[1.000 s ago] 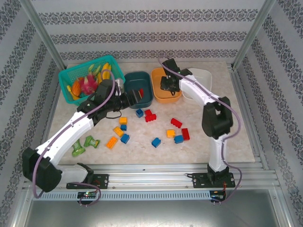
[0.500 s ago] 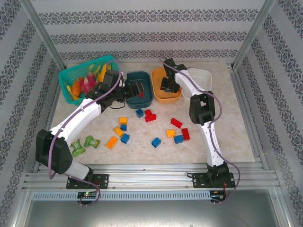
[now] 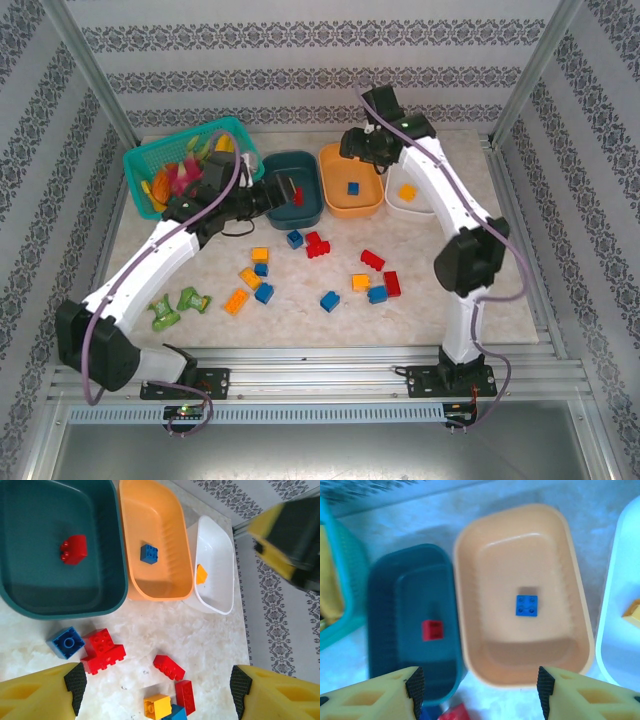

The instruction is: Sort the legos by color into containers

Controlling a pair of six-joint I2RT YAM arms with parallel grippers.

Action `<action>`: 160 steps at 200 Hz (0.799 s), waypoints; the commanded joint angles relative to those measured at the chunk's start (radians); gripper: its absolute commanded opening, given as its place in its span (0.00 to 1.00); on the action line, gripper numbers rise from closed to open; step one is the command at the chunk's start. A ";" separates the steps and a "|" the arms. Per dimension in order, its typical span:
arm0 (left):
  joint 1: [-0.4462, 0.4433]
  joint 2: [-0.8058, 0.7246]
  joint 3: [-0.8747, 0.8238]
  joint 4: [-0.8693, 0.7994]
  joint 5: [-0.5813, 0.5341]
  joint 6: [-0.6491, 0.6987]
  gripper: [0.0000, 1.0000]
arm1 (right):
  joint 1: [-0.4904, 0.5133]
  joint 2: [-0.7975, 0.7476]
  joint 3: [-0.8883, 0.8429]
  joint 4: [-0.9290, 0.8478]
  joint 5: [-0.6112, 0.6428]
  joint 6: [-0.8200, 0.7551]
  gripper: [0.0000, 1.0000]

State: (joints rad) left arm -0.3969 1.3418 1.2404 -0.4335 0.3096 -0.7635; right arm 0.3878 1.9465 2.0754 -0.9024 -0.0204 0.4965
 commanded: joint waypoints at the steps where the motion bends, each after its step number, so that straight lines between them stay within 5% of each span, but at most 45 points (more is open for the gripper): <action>1: 0.012 -0.056 -0.028 -0.122 -0.029 0.030 0.78 | 0.049 -0.153 -0.174 0.076 0.001 -0.021 0.64; 93: 0.012 -0.204 -0.173 -0.257 -0.057 0.025 0.76 | 0.283 -0.732 -0.843 0.239 -0.082 0.059 0.68; 160: -0.025 -0.212 -0.288 -0.196 -0.021 -0.043 0.73 | 0.352 -0.852 -1.030 0.217 -0.030 0.118 0.69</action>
State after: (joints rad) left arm -0.4000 1.1229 0.9878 -0.6506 0.2756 -0.7654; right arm 0.7311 1.1072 1.0721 -0.6914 -0.0811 0.5850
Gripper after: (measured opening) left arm 0.739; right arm 0.691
